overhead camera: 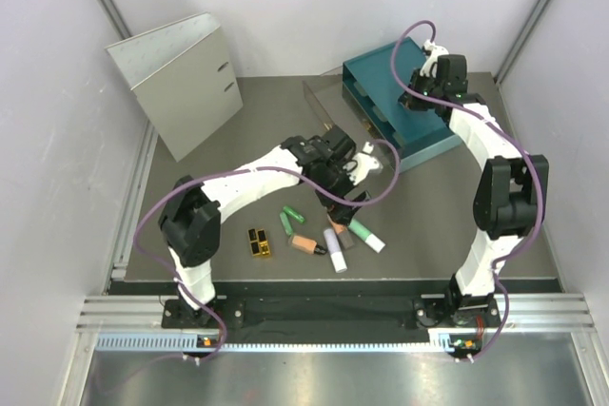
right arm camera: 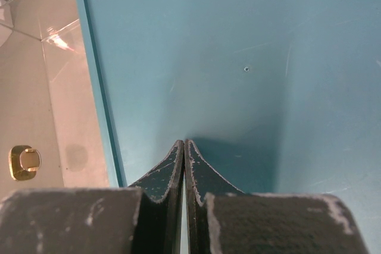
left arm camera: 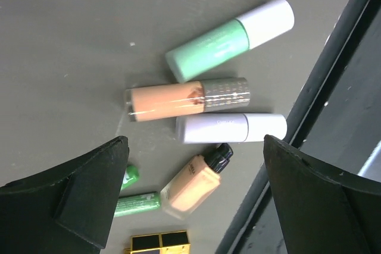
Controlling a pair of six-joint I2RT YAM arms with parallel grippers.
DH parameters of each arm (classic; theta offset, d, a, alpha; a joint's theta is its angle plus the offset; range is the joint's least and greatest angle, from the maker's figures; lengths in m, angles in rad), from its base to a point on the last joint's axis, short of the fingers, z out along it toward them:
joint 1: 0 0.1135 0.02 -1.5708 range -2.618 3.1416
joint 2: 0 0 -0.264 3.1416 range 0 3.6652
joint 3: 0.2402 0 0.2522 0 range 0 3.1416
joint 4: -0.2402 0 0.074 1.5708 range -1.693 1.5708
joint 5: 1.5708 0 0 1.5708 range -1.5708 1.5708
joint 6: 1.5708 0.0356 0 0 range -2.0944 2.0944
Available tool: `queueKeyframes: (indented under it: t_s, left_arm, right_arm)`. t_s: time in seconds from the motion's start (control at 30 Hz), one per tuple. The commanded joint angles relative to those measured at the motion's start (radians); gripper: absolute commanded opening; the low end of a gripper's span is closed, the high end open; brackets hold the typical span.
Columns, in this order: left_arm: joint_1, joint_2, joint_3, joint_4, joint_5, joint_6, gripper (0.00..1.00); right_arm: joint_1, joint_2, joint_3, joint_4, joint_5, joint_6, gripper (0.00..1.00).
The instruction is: Organize the makeup
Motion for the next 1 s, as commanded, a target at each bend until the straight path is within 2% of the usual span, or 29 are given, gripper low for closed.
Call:
queueKeyframes:
  t_s: [0.0,0.37,0.97]
  left_arm:
    - [-0.085,0.033,0.013,-0.038,-0.087,0.103,0.99]
    - [-0.191,0.12,0.032,0.026,-0.126,0.181,0.99]
    - [-0.201,0.28,0.148,0.126,-0.114,0.191,0.98]
  right_arm:
    - [0.021,0.004,-0.083,-0.133,0.024,-0.014,0.0]
    - [0.026,0.002,-0.057,-0.161,0.031,-0.035,0.0]
    - [0.028,-0.002,-0.071,-0.162,0.022,-0.034,0.0]
